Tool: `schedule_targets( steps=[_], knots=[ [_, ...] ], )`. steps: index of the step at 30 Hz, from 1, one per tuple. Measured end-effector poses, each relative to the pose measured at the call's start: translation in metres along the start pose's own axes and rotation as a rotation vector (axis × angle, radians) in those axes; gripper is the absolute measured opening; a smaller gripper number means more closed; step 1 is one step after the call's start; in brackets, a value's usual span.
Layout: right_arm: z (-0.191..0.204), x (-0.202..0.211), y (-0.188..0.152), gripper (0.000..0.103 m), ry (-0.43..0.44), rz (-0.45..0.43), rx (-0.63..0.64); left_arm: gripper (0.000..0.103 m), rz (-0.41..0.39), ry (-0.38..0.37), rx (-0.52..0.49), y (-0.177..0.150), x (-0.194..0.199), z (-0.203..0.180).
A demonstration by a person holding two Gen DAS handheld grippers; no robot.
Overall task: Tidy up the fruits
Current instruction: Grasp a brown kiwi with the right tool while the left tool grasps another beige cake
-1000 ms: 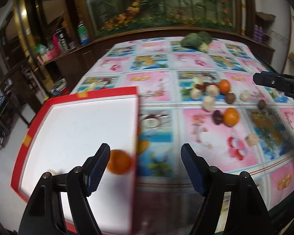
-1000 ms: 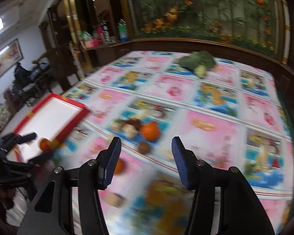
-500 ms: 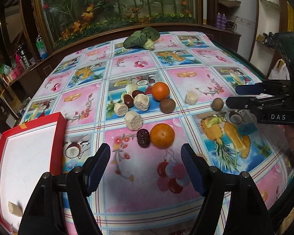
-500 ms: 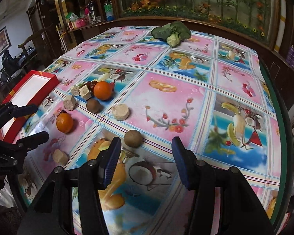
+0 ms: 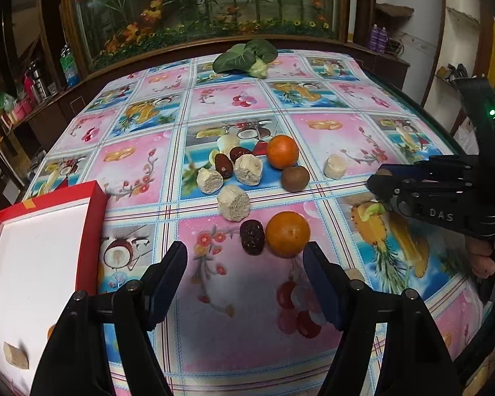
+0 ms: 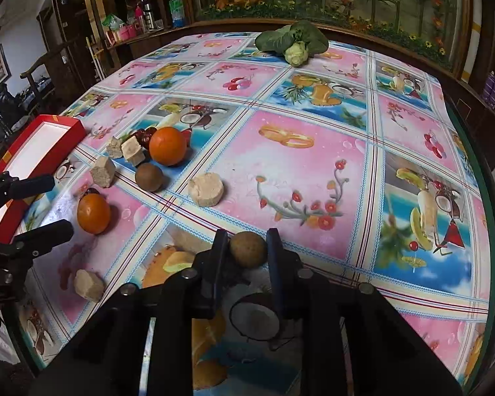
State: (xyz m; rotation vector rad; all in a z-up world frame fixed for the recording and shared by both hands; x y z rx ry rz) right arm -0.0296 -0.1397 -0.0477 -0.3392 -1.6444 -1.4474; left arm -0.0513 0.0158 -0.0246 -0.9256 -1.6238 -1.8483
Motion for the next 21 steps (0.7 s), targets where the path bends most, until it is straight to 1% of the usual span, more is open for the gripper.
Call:
schedule_targets(
  steps=[2,3,5,7,11,13,16,17,18,21],
  knots=[
    [-0.001,0.000,0.000,0.025,0.001,-0.001,-0.003,0.068,0.015,0.000,0.017,0.000,-0.006,0.005],
    [-0.001,0.000,0.000,0.025,0.000,-0.002,-0.003,0.068,0.020,-0.017,0.040,-0.001,-0.007,0.009],
    [-0.001,0.000,0.000,0.025,-0.002,-0.003,-0.001,0.066,0.026,-0.022,0.055,-0.003,-0.006,0.012],
    [-0.001,0.000,0.000,0.025,-0.002,-0.002,0.000,0.065,0.031,-0.023,0.027,-0.008,-0.002,0.006],
    [-0.001,0.000,0.000,0.025,-0.006,-0.002,0.003,0.065,0.051,-0.105,-0.013,-0.019,0.005,-0.018],
    [-0.001,0.001,0.000,0.025,-0.007,-0.003,0.004,0.065,0.051,-0.121,-0.034,-0.020,0.006,-0.028],
    [-0.001,0.001,0.000,0.025,-0.005,-0.003,0.005,0.061,0.049,-0.149,-0.054,-0.021,0.007,-0.040],
    [-0.001,0.001,0.000,0.025,-0.007,-0.003,0.006,0.057,0.049,-0.156,-0.056,-0.021,0.008,-0.043],
    [-0.001,0.001,0.000,0.025,-0.009,-0.003,0.008,0.056,0.050,-0.162,-0.052,-0.021,0.010,-0.043],
    [-0.002,0.001,0.000,0.025,-0.013,-0.003,0.013,0.056,0.050,-0.197,-0.043,-0.022,0.015,-0.047]
  ],
)
Point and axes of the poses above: each gripper's, at about its wrist camera, not at the fingertips, and x roughly against the way its jaws point, z to its left, y to its top, the point moved 7 cm from there along -x, roughly the way its jaws point
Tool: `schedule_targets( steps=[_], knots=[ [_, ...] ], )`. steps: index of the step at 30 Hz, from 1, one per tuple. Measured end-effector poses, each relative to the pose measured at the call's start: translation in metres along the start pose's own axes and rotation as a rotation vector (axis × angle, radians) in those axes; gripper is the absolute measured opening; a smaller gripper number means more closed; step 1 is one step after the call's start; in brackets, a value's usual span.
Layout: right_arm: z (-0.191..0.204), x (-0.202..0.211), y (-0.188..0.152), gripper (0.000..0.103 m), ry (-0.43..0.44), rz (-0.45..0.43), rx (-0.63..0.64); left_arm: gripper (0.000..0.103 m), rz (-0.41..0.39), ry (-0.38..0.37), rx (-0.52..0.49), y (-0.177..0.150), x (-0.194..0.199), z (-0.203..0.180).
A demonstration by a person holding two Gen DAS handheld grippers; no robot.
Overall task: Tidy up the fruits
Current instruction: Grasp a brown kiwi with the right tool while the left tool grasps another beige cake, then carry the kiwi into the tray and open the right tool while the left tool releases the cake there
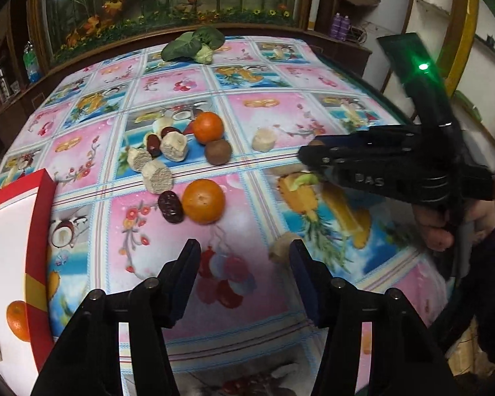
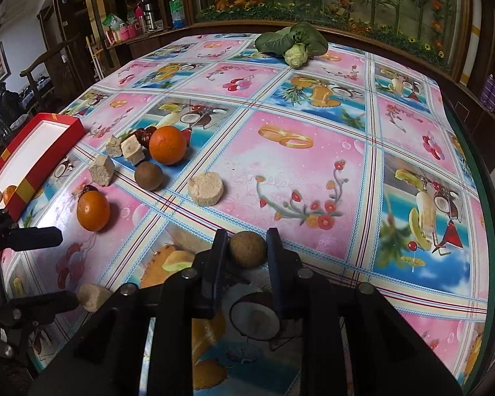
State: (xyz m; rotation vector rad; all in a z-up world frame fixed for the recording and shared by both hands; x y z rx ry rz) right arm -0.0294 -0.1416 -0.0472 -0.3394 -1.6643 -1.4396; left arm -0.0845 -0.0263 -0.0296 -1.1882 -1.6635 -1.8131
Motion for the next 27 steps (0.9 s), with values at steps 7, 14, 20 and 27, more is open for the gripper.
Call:
schedule_targets(
  steps=[7,14,20,27],
  knots=[
    [0.001,0.000,0.000,0.025,-0.001,-0.001,0.002,0.049,0.028,-0.026,-0.055,-0.004,-0.016,-0.021],
    [0.001,0.001,0.000,0.025,-0.002,-0.002,0.003,0.027,0.012,-0.022,-0.066,0.000,-0.019,-0.021],
    [0.001,0.001,0.000,0.025,-0.002,-0.003,0.004,0.022,0.000,-0.033,-0.085,-0.003,-0.017,-0.024],
    [-0.001,0.001,0.001,0.025,-0.001,-0.009,-0.007,0.022,-0.020,0.003,-0.036,-0.003,-0.004,-0.006]
  ],
)
Point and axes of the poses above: each gripper's, at about its wrist camera, not at the fingertips, and x roughly against the way its jaws point, z to its left, y to its top, the point moved 7 cm from there along -x, roughly the way its jaws point
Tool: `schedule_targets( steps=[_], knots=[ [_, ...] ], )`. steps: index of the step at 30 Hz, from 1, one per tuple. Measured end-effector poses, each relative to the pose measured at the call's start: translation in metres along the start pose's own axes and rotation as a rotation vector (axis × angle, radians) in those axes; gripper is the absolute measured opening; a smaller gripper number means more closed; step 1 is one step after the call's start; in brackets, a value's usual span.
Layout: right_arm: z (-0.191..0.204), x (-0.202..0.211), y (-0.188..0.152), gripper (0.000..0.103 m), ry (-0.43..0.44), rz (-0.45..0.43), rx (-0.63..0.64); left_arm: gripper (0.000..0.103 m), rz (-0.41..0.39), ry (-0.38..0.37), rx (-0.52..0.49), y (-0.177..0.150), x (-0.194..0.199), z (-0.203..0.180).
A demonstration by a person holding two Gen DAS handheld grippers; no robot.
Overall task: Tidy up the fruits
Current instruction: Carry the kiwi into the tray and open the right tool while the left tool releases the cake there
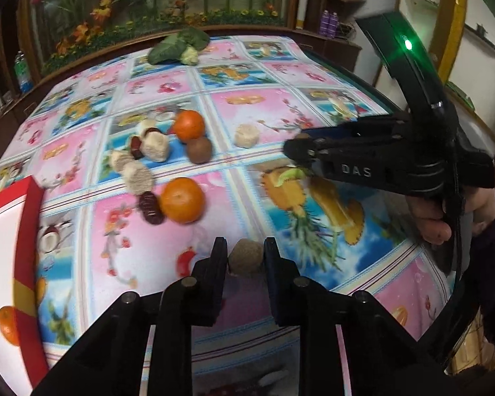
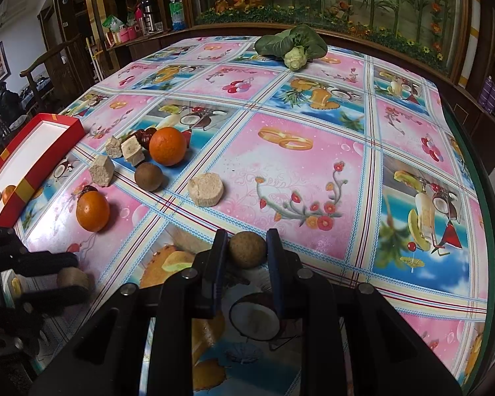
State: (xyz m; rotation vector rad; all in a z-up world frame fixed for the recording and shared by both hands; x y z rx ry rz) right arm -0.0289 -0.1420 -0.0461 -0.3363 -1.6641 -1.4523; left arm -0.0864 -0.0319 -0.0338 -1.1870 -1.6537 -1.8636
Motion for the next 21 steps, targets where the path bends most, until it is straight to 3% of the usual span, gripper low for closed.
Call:
schedule_targets(
  steps=[5,10,14,21],
  knots=[
    [0.003,0.000,0.005,0.025,-0.005,-0.011,-0.036,0.022,-0.045,0.046,0.037,0.000,0.019,0.022],
    [0.026,0.009,0.019,0.025,0.032,-0.095,-0.040,0.022,-0.086,0.094,0.103,-0.005,0.038,0.053],
    [0.065,0.007,0.033,0.025,0.100,-0.123,-0.054,0.022,-0.119,0.157,0.159,-0.011,0.053,0.082],
    [0.172,-0.001,0.052,0.026,0.234,-0.152,0.046,0.022,-0.180,0.319,0.243,-0.025,0.087,0.138]
  ],
)
Point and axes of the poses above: each gripper's, at about its wrist camera, not at the fingertips, and x roughly against the way its jaws point, z to its left, y to its top, the point moved 7 cm from there along -x, roughly the way its jaws point
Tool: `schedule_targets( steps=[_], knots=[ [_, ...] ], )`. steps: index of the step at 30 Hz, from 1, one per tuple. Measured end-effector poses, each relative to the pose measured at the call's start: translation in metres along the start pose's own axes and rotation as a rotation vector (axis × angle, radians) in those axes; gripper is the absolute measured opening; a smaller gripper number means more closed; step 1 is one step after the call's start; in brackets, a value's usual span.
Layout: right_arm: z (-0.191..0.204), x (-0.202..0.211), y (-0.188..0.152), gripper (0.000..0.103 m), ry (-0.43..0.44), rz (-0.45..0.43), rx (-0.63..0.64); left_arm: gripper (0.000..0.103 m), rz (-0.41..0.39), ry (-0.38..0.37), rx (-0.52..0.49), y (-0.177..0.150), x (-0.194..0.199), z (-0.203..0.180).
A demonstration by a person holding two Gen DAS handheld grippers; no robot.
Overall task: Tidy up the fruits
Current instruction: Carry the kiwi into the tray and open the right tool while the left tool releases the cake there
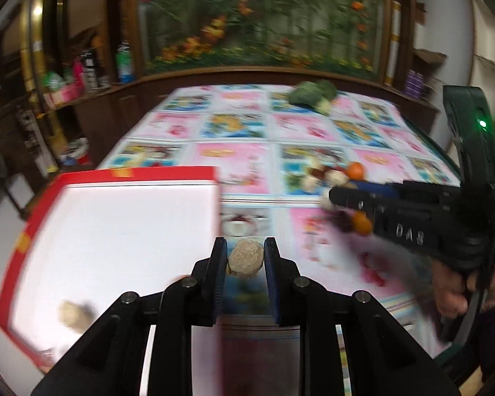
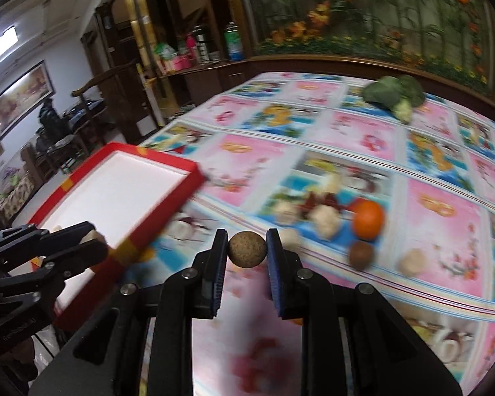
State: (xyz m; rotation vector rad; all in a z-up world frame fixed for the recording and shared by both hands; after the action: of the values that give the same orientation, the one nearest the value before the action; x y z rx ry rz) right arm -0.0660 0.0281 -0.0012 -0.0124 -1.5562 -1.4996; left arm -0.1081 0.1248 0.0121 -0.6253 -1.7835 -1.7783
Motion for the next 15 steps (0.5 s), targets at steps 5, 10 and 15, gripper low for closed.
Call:
schedule_targets(
  steps=[5,10,15],
  knots=[
    [0.055,-0.023,0.011,0.026,0.075,-0.010,0.039,0.022,-0.028,0.111,0.040,-0.004,0.009,0.044],
    [0.094,-0.042,0.019,0.026,0.124,-0.010,0.053,0.022,-0.034,0.192,0.070,-0.012,0.014,0.079],
    [0.122,-0.059,0.021,0.026,0.145,0.000,0.076,0.022,-0.019,0.249,0.090,-0.022,0.010,0.102]
  ],
)
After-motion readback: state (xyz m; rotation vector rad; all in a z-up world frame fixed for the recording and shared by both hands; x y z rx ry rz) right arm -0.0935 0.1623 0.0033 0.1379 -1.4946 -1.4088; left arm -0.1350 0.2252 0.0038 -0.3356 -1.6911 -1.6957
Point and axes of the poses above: each gripper's, at about its wrist camera, not at the fingertips, and x roughly against the way its jaws point, z to its left, y to its top, the point moved 7 cm from there along -x, roughly the way its jaws point
